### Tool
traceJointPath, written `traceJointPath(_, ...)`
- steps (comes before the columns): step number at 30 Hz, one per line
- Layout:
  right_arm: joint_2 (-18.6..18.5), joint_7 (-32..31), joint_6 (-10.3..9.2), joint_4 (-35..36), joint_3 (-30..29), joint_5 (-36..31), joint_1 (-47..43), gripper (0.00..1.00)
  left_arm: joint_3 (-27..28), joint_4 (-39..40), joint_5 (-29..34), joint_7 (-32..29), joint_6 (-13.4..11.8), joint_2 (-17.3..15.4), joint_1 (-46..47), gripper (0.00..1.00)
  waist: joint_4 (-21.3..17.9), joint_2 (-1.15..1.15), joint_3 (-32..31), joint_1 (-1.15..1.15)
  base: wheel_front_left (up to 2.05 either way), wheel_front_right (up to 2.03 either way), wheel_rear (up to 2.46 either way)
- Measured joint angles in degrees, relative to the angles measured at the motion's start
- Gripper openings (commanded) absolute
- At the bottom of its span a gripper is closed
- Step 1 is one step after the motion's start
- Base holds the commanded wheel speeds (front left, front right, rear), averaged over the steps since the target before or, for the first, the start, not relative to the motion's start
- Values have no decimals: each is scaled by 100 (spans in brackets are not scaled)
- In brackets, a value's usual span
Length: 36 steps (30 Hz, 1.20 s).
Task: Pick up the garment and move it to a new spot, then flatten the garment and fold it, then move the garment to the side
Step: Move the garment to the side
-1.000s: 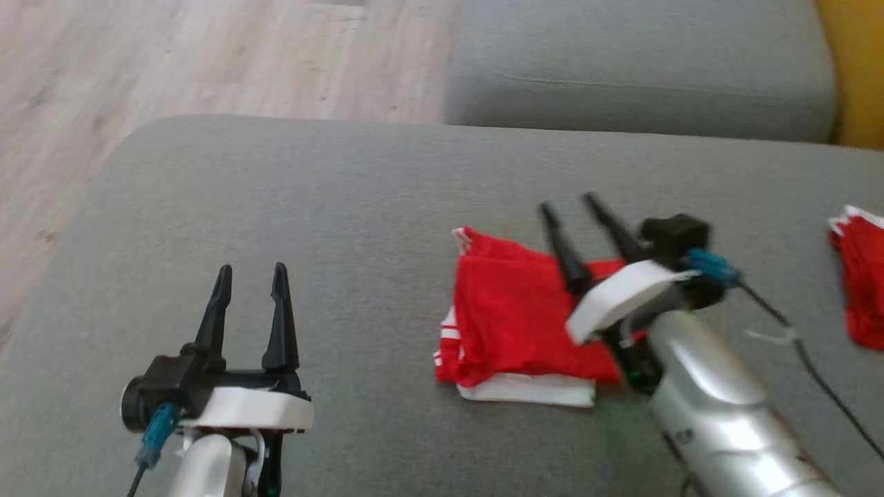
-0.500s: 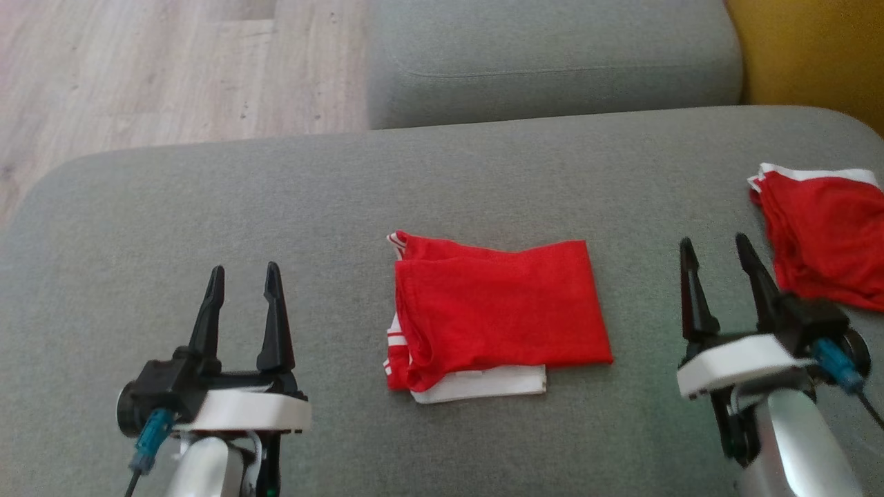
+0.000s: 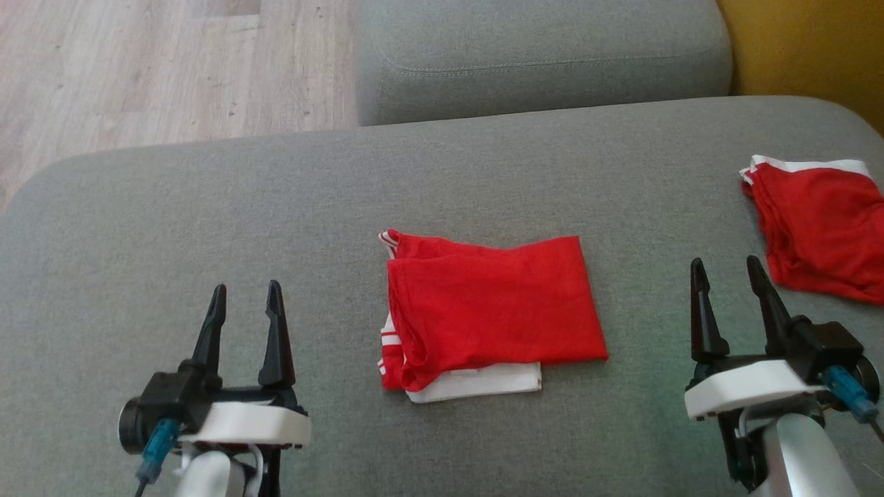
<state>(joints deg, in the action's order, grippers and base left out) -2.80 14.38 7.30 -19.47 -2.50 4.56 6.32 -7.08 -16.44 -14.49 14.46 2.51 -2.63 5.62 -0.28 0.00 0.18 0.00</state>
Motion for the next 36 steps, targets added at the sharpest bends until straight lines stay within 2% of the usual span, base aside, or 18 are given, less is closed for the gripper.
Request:
traceJointPath(7,2,0,0,-92,-8,67,4,100,-47,-5,-15,0,4,0,6,100,107,0,39,0,0,0,0)
traceJointPath(13,2,-46,0,-778,240,152,231,100,-182,-15,-16,0,10,0,120,100,300,0,257,0,0,0,0)
traceJointPath(26,-3,-559,0,-2579,982,980,1257,100,-421,-104,-18,0,51,1,428,100,742,0,664,0,0,0,0)
traceJointPath(32,-73,-684,0,-3147,1293,1218,1690,100,-469,-114,-34,0,46,1,524,100,911,0,799,0,0,0,0)
traceJointPath(33,-94,-711,0,-3218,1365,1217,1774,97,-476,-114,-34,0,44,1,531,100,925,0,814,0,0,0,0)
traceJointPath(34,-110,-710,0,-3281,1414,1217,1846,11,-481,-114,-34,0,43,1,541,100,933,0,825,0,0,0,0)
traceJointPath(35,-115,-705,0,-3341,1466,1216,1909,0,-482,-114,-34,0,42,1,554,100,931,0,828,0,0,0,0)
traceJointPath(36,-115,-667,0,-3394,1501,1214,1948,0,-485,-115,-34,0,42,1,567,100,923,0,823,0,0,0,0)
